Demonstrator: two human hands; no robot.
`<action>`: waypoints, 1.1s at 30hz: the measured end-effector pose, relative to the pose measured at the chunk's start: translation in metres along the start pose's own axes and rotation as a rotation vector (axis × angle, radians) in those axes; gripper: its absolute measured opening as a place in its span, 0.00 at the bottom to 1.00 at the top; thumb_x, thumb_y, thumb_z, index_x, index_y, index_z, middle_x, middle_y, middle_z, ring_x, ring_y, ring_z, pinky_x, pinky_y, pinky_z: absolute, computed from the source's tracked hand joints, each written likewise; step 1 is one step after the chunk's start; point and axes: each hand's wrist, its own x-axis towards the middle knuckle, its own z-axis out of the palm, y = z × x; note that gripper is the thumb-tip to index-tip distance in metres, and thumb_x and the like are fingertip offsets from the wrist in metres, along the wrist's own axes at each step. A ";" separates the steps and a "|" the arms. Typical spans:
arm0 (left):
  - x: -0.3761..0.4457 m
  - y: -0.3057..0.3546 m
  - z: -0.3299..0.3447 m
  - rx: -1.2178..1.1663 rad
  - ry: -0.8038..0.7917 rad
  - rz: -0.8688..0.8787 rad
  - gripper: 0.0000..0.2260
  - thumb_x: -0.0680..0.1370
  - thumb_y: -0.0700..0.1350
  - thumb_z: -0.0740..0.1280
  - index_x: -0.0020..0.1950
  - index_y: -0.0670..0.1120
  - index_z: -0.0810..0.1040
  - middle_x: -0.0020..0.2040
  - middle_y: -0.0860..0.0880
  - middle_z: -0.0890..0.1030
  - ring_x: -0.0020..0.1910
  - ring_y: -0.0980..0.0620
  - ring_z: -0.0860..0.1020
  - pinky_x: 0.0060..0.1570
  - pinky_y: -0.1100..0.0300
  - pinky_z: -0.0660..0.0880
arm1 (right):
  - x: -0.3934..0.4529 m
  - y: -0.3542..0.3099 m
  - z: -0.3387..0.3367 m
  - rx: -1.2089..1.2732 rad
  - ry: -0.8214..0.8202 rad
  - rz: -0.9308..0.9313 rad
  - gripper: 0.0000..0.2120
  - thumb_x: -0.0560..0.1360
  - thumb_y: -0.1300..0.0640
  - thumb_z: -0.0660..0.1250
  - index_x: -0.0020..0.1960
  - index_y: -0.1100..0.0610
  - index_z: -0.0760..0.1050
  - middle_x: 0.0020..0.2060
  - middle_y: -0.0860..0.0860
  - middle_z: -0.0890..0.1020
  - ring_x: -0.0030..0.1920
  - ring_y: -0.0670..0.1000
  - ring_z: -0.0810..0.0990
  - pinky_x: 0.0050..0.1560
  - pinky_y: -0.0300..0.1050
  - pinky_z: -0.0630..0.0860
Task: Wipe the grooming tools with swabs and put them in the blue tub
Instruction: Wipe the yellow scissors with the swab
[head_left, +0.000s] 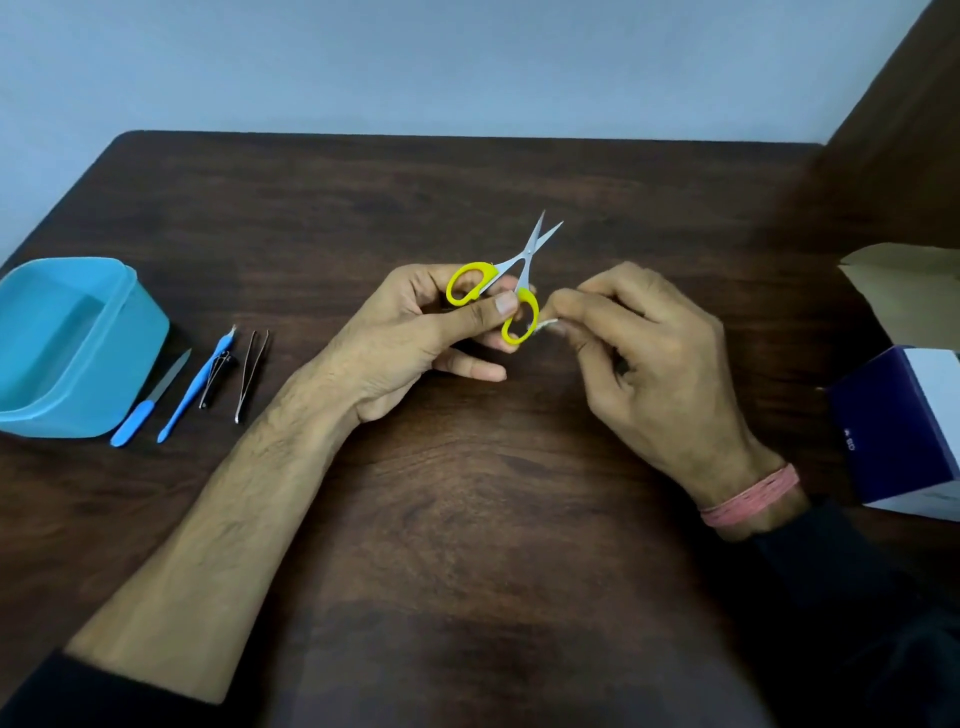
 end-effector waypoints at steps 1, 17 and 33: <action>0.000 0.000 0.001 -0.007 -0.001 0.002 0.16 0.80 0.43 0.74 0.66 0.39 0.85 0.51 0.49 0.89 0.45 0.53 0.87 0.37 0.60 0.86 | 0.000 -0.004 -0.001 0.009 0.011 0.005 0.06 0.86 0.62 0.71 0.58 0.59 0.87 0.49 0.53 0.84 0.46 0.53 0.82 0.49 0.49 0.80; -0.003 -0.004 0.005 0.171 -0.092 0.075 0.08 0.79 0.43 0.76 0.58 0.45 0.88 0.47 0.45 0.88 0.46 0.50 0.87 0.35 0.55 0.87 | 0.001 -0.002 0.011 0.188 0.082 0.237 0.01 0.81 0.60 0.76 0.52 0.56 0.87 0.45 0.47 0.83 0.36 0.46 0.80 0.38 0.42 0.76; -0.005 -0.002 0.011 0.257 -0.121 0.037 0.04 0.87 0.39 0.69 0.57 0.41 0.84 0.46 0.47 0.86 0.46 0.50 0.88 0.37 0.55 0.86 | 0.010 0.000 0.008 0.697 0.165 0.642 0.04 0.85 0.60 0.72 0.53 0.52 0.80 0.50 0.50 0.89 0.36 0.51 0.87 0.25 0.45 0.79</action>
